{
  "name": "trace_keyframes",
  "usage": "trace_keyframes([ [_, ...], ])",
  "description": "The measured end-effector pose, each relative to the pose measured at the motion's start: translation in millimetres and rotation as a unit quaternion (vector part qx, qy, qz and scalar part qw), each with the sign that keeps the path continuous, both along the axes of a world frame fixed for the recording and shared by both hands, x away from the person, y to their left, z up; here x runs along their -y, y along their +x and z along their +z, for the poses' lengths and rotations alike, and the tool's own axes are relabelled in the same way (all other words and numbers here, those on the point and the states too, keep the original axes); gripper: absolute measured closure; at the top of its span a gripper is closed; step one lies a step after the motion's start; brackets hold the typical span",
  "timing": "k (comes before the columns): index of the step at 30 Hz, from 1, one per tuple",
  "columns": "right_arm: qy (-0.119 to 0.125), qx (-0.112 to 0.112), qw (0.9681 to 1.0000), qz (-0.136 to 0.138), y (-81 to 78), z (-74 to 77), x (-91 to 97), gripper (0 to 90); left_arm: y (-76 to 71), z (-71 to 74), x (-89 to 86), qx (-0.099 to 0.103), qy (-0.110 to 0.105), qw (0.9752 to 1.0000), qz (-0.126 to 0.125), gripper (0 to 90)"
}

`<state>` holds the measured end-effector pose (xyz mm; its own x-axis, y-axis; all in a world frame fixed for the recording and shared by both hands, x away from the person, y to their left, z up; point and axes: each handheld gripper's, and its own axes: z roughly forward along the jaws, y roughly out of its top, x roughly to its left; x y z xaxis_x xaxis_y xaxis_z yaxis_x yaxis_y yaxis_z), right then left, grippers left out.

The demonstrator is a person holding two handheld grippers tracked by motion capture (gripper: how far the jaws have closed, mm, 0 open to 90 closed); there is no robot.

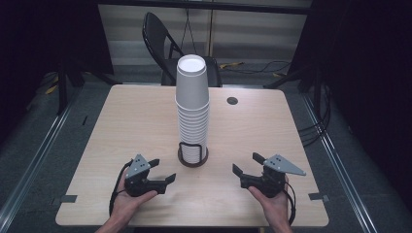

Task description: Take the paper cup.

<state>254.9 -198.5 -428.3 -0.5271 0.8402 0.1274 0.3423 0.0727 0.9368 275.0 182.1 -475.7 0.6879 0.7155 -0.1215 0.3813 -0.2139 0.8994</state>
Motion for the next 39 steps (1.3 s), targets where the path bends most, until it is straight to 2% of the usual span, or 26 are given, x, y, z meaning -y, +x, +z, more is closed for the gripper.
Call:
trace_keyframes([
  [5, -0.005, 0.013, 0.9999, 0.008, 1.9, 8.5, -6.5, 15.3, -0.2, 0.3, -0.8, 0.000, 0.001, 1.0000, 0.002, 16.7],
  [6, 0.004, 0.018, 0.9998, 0.010, 3.3, 13.3, -8.2, 15.7, -0.1, 0.1, -0.7, -0.001, 0.000, 1.0000, 0.003, 16.8],
  [17, 0.019, 0.033, 0.9984, 0.041, 15.4, 47.1, -16.4, 17.3, -0.4, -0.2, 0.7, -0.001, 0.000, 1.0000, 0.000, 17.1],
  [29, 0.050, 0.042, 0.9951, 0.074, 29.8, 66.8, -27.6, 18.2, 0.3, -0.5, 1.4, -0.003, 0.000, 1.0000, 0.000, 17.5],
  [39, 0.049, 0.056, 0.9936, 0.086, 38.1, 88.7, -40.4, 16.4, -0.2, -0.4, 0.7, -0.005, -0.002, 1.0000, 0.000, 17.4],
])
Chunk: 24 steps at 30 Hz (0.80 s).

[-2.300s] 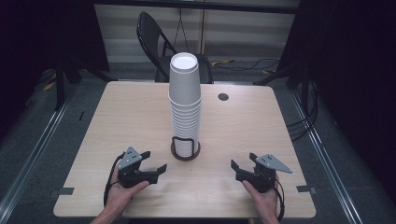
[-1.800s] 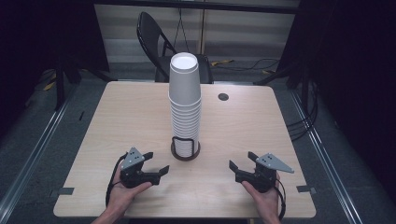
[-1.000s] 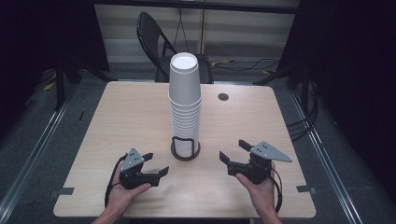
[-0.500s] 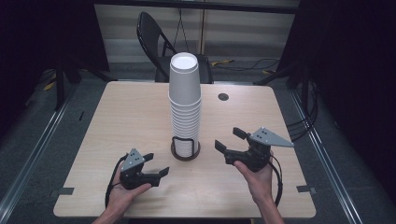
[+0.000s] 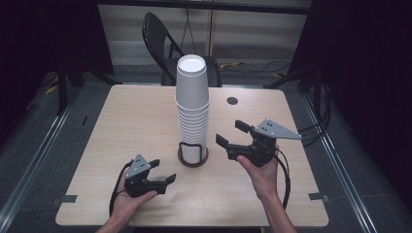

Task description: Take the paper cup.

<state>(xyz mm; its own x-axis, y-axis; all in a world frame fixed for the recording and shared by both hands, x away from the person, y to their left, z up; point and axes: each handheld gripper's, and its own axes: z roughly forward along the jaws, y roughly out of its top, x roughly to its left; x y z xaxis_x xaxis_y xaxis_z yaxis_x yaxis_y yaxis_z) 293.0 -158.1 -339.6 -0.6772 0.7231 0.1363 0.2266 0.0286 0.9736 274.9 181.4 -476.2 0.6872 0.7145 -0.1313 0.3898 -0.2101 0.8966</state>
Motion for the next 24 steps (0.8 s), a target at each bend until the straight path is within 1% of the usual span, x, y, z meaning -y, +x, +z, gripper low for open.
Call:
trace_keyframes([
  [4, -0.002, 0.012, 0.9999, 0.009, 2.8, 11.4, -5.5, 17.0, -0.1, -0.1, 0.5, 0.000, 0.001, 1.0000, -0.002, 17.5],
  [5, 0.001, 0.018, 0.9998, 0.012, 3.9, 17.3, -8.0, 15.3, 0.0, -0.3, 0.7, 0.000, 0.000, 1.0000, -0.002, 17.3],
  [7, 0.001, 0.023, 0.9996, 0.013, 5.1, 23.0, -10.5, 13.6, 0.1, -0.3, 0.6, -0.001, 0.001, 1.0000, -0.001, 17.1],
  [9, -0.002, 0.026, 0.9995, 0.017, 6.6, 28.4, -13.6, 13.4, 0.2, -0.4, 0.7, -0.001, 0.000, 1.0000, -0.001, 17.1],
  [10, -0.002, 0.026, 0.9995, 0.017, 6.6, 28.4, -13.6, 13.4, 0.2, -0.4, 0.7, -0.001, 0.000, 1.0000, -0.001, 17.1],
  [11, -0.005, 0.027, 0.9994, 0.022, 8.3, 34.3, -17.3, 13.1, 0.2, -0.4, 0.8, -0.002, 0.000, 1.0000, -0.001, 17.1],
  [13, -0.005, 0.028, 0.9993, 0.023, 9.0, 36.0, -18.8, 12.9, 0.2, -0.3, 0.8, -0.001, 0.000, 1.0000, -0.002, 17.1],
  [14, -0.005, 0.032, 0.9991, 0.029, 10.5, 41.1, -22.1, 12.9, 0.3, -0.4, 0.7, -0.002, 0.000, 1.0000, -0.002, 17.1],
  [16, -0.008, 0.038, 0.9988, 0.029, 11.8, 46.5, -25.3, 12.8, 0.4, -0.4, 0.5, -0.002, 0.000, 1.0000, -0.001, 17.1],
  [17, -0.008, 0.038, 0.9988, 0.029, 11.8, 46.5, -25.3, 12.8, 0.6, -0.4, 0.3, -0.002, 0.000, 1.0000, -0.001, 17.1],
  [18, -0.012, 0.039, 0.9987, 0.031, 13.6, 51.6, -29.5, 12.9, 0.6, -0.6, 0.1, -0.004, -0.002, 1.0000, 0.001, 17.1],
  [19, -0.012, 0.039, 0.9987, 0.031, 13.6, 51.6, -29.5, 12.9, 0.6, -0.6, 0.1, -0.004, -0.002, 1.0000, 0.001, 17.2],
  [21, -0.019, 0.046, 0.9984, 0.029, 17.0, 56.0, -35.3, 13.0, 0.4, -0.4, -0.5, -0.004, -0.001, 1.0000, 0.001, 17.3],
  [23, -0.020, 0.045, 0.9983, 0.031, 18.5, 56.9, -36.5, 13.0, 0.5, -0.3, -0.9, -0.003, -0.001, 1.0000, 0.000, 17.3],
  [24, -0.020, 0.045, 0.9983, 0.031, 23.2, 59.4, -39.7, 13.0, 0.7, -0.4, -1.0, -0.003, 0.000, 1.0000, 0.002, 17.3],
])
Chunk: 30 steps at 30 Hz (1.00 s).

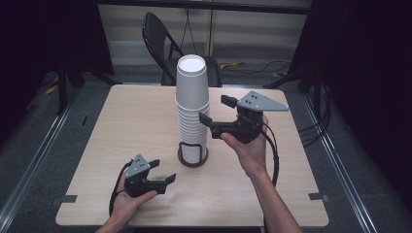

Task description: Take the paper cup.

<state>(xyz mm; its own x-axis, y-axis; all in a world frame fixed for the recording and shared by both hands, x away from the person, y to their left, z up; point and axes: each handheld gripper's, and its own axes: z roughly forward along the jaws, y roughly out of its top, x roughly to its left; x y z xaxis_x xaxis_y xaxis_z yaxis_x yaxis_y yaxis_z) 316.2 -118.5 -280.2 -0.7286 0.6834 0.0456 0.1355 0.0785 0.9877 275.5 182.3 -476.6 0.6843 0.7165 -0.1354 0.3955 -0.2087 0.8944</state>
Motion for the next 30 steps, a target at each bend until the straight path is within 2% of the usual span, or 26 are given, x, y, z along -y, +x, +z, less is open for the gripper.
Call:
trace_keyframes([
  [5, 0.004, -0.001, 1.0000, 0.005, 7.6, 4.3, -6.3, 12.9, 0.5, -0.4, 0.0, -0.005, -0.005, 1.0000, 0.002, 17.0],
  [9, 0.010, -0.005, 0.9999, 0.006, 21.0, 9.3, -15.1, 12.8, 0.5, -0.4, 0.2, -0.005, -0.005, 1.0000, 0.001, 17.0],
  [15, 0.008, -0.006, 0.9999, 0.009, 29.7, 13.3, -21.9, 12.8, 0.9, -0.7, -0.2, -0.005, -0.004, 1.0000, 0.000, 17.2],
  [18, 0.020, -0.012, 0.9996, 0.013, 36.2, 14.7, -22.8, 12.8, 0.6, -0.5, -0.2, -0.004, -0.004, 1.0000, -0.001, 17.2],
  [22, 0.012, -0.013, 0.9997, 0.020, 42.1, 15.7, -32.3, 12.0, 1.0, -0.7, 0.1, -0.004, -0.003, 1.0000, -0.002, 17.4],
  [26, 0.011, -0.020, 0.9997, 0.013, 46.2, 16.6, -38.2, 10.7, 0.9, -0.7, 0.2, -0.004, -0.003, 1.0000, -0.002, 17.6],
  [28, 0.001, -0.012, 0.9999, 0.010, 47.5, 15.7, -41.5, 10.2, 0.9, -0.7, 0.1, -0.004, -0.003, 1.0000, -0.002, 17.6],
  [30, -0.005, -0.017, 0.9998, 0.004, 49.4, 14.6, -45.5, 9.7, 1.0, -0.8, -0.1, -0.004, -0.003, 1.0000, -0.002, 17.6],
])
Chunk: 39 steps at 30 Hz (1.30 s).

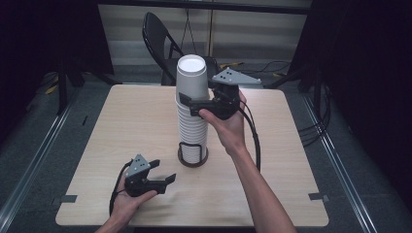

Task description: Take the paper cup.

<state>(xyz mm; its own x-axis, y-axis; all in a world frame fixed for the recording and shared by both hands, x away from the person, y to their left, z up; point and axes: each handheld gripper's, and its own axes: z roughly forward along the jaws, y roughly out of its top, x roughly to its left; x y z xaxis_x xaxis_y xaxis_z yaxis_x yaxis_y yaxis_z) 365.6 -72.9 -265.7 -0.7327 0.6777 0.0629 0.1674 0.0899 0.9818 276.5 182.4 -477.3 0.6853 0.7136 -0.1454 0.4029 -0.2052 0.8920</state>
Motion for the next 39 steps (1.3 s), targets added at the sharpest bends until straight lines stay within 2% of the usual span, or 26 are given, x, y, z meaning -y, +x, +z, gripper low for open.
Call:
trace_keyframes([
  [7, -0.012, -0.004, 0.9999, -0.006, 5.1, -1.4, -8.3, 9.0, 0.3, -0.4, 0.2, -0.001, 0.000, 1.0000, 0.000, 17.8],
  [8, -0.017, -0.010, 0.9997, -0.012, 6.9, -1.0, -12.1, 9.1, 0.3, -0.3, 0.4, -0.002, 0.001, 1.0000, 0.001, 17.9],
  [12, -0.029, -0.011, 0.9993, -0.022, 8.8, -3.9, -17.5, 9.0, 0.1, -0.1, -0.3, 0.000, 0.000, 1.0000, 0.000, 17.9],
  [22, -0.034, -0.009, 0.9992, -0.021, 9.5, -7.1, -18.0, 8.9, 0.4, -0.1, -0.4, 0.001, -0.002, 1.0000, -0.003, 17.9],
  [33, -0.038, -0.006, 0.9990, -0.024, 9.3, -5.7, -17.6, 10.6, 0.8, -0.6, -0.6, -0.002, -0.001, 1.0000, -0.002, 18.0],
  [36, -0.033, 0.001, 0.9991, -0.025, 8.4, -5.0, -17.3, 11.3, 0.8, -0.5, -0.9, -0.002, -0.002, 1.0000, -0.002, 18.0],
  [37, -0.021, 0.005, 0.9994, -0.026, 7.9, -2.4, -15.6, 11.7, 0.7, -0.5, -1.0, -0.002, -0.003, 1.0000, -0.002, 18.0],
  [39, -0.017, 0.007, 0.9995, -0.026, 7.6, -0.4, -15.2, 11.7, 1.0, -0.6, -1.3, -0.002, -0.003, 1.0000, -0.001, 18.1],
])
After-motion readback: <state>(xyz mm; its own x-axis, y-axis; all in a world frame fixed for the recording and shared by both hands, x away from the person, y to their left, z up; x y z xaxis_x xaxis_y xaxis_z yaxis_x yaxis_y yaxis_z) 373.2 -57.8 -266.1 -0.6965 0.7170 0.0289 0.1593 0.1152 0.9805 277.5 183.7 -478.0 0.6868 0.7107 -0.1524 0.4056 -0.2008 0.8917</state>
